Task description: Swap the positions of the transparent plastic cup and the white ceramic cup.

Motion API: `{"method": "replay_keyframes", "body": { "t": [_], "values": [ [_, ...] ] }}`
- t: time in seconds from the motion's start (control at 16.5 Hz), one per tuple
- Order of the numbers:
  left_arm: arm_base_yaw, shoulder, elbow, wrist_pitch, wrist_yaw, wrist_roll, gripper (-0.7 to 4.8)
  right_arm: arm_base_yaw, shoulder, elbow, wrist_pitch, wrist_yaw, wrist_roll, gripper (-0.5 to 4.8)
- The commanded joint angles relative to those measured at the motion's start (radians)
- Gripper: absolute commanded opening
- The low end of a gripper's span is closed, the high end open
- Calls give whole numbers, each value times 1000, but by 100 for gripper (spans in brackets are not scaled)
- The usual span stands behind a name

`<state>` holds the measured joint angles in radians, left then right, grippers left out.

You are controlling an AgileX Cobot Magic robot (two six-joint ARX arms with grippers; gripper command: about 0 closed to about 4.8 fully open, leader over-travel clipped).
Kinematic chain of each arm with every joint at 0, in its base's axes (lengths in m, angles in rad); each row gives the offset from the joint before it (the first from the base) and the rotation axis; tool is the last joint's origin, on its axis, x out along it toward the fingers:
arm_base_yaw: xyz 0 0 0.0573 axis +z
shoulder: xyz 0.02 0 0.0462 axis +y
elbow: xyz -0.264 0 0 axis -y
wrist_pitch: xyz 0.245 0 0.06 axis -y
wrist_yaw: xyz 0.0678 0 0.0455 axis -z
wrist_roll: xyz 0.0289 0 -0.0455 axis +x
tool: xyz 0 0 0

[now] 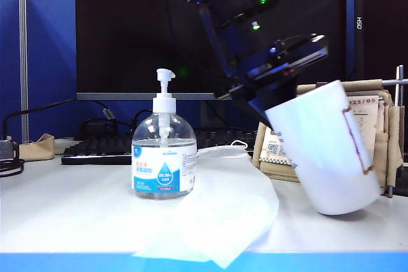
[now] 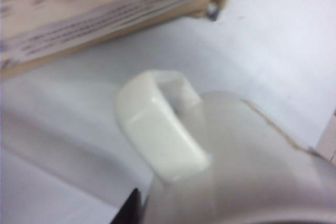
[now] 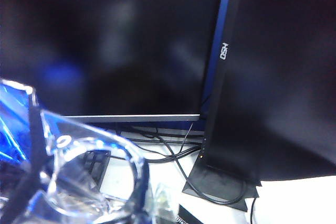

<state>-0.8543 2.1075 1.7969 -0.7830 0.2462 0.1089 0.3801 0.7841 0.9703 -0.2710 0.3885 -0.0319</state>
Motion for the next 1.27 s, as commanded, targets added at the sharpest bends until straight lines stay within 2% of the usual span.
{"method": "replay_keyframes", "body": {
  "t": [0.06, 0.36, 0.55, 0.91, 0.97, 1.27],
  "values": [
    [-16, 14, 9, -35, -55, 37, -6, 1, -4, 9, 16, -2, 9, -2],
    [-15, 14, 131, -72, -92, 48, -5, 1, -4, 9, 14, -6, 32, -2],
    [-15, 21, 135, -35, -58, 23, 27, 1, -4, 9, 13, -6, 32, -2],
    [-16, 45, 135, -37, -50, 14, 33, 1, -4, 9, 13, -6, 32, -2],
    [-16, 45, 135, -38, -48, 10, 76, 1, -4, 9, 13, -6, 32, -2],
    [-16, 45, 150, -48, -48, 6, 91, 1, -3, 9, 13, -6, 32, -2]
  ]
}}
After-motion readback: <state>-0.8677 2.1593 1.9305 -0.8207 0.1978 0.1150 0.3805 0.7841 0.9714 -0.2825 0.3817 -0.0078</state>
